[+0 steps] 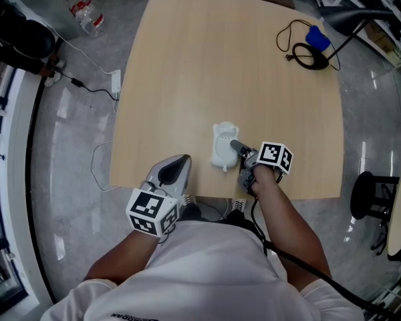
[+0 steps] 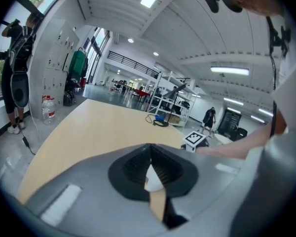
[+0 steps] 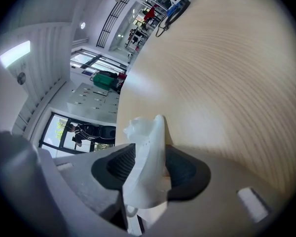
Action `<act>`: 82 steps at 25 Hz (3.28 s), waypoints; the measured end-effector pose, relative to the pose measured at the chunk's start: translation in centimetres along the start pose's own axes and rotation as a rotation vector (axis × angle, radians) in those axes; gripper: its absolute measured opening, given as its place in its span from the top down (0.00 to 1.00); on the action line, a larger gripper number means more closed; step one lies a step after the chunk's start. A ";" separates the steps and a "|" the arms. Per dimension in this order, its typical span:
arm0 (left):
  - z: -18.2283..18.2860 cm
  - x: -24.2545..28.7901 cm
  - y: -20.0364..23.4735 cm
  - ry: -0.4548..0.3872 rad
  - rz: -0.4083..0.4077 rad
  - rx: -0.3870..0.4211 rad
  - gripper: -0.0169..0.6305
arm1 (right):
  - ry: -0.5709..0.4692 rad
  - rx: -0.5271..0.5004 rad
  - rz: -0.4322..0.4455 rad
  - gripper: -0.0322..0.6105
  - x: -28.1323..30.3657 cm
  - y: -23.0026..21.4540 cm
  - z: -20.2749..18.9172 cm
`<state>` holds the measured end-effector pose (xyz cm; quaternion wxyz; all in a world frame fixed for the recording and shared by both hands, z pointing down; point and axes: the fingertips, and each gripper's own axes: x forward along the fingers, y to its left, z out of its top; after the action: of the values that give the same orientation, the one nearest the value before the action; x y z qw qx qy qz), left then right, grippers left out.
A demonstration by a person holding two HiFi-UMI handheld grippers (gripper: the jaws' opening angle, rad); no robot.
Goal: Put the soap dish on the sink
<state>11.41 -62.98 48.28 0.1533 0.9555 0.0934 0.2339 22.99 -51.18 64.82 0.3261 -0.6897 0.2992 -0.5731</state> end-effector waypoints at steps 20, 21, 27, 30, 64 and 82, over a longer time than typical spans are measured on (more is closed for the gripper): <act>1.8 -1.7 -1.0 -0.049 -0.115 0.068 0.96 | -0.328 -0.488 0.216 0.95 -12.5 13.2 -1.4; 1.7 -1.8 -1.1 -0.045 -0.122 0.070 0.96 | -0.340 -0.479 0.247 0.95 -12.8 14.0 -2.0; 1.4 -2.3 -1.7 -0.041 -0.127 0.073 0.96 | -0.377 -0.504 0.301 0.95 -14.8 15.7 -3.7; 1.6 -2.6 -2.6 -0.062 -0.115 0.082 0.96 | -0.387 -0.566 0.305 0.95 -16.3 16.0 -4.2; -3.8 -7.7 -18.3 -0.205 0.157 0.049 0.96 | -0.201 -0.787 0.456 0.95 -30.5 9.5 -8.9; 1.0 -9.4 -11.2 -0.194 0.023 0.140 0.96 | -0.364 -0.704 0.369 0.95 -26.4 12.9 -10.1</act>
<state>2.50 -55.04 39.76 0.0917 0.9831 0.0830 0.1350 8.24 -39.29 40.17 0.2156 -0.7836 0.5321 -0.2374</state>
